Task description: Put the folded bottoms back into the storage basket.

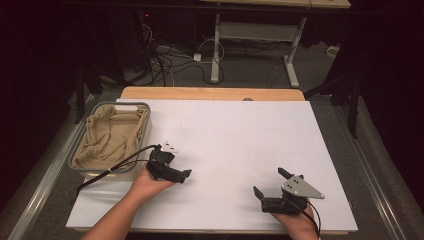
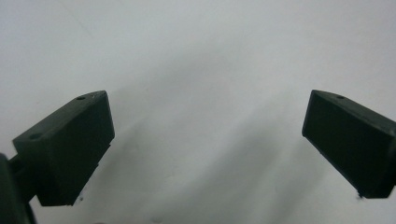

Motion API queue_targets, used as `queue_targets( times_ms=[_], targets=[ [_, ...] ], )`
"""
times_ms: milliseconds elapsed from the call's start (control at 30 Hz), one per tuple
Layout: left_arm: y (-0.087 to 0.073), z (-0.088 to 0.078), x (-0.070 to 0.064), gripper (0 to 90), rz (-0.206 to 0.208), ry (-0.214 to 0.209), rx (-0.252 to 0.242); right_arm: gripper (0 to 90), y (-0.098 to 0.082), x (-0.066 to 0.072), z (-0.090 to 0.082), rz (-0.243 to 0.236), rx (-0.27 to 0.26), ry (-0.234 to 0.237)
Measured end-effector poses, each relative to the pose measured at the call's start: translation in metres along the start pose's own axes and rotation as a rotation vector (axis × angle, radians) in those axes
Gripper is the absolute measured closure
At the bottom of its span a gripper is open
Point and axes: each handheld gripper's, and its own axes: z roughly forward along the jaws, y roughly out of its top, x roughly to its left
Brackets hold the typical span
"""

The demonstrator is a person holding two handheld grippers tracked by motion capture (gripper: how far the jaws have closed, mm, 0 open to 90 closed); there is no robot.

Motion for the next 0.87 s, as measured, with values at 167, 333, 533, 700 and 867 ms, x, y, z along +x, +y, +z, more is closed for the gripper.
queue_targets(
  times_ms=[167,333,533,700,867],
  targets=[
    [-0.016,-0.008,-0.002,1.8,0.001,-0.037,-0.179,0.5,-0.001,0.002,0.000,0.005,-0.013,0.003],
    [-0.030,-0.018,-0.004,1.8,0.012,-0.036,-0.327,0.5,-0.001,0.003,0.000,0.009,-0.029,0.001],
    [-0.045,-0.031,-0.004,1.7,0.005,-0.043,-0.489,0.5,-0.005,0.004,-0.004,0.034,-0.061,-0.010],
    [-0.050,-0.035,-0.003,1.7,0.023,-0.088,-0.558,0.5,-0.006,0.004,-0.008,0.037,-0.081,-0.028],
    [-0.051,-0.036,-0.004,1.7,0.038,-0.099,-0.574,0.5,-0.007,0.003,-0.010,0.051,-0.091,-0.042]
  ],
)
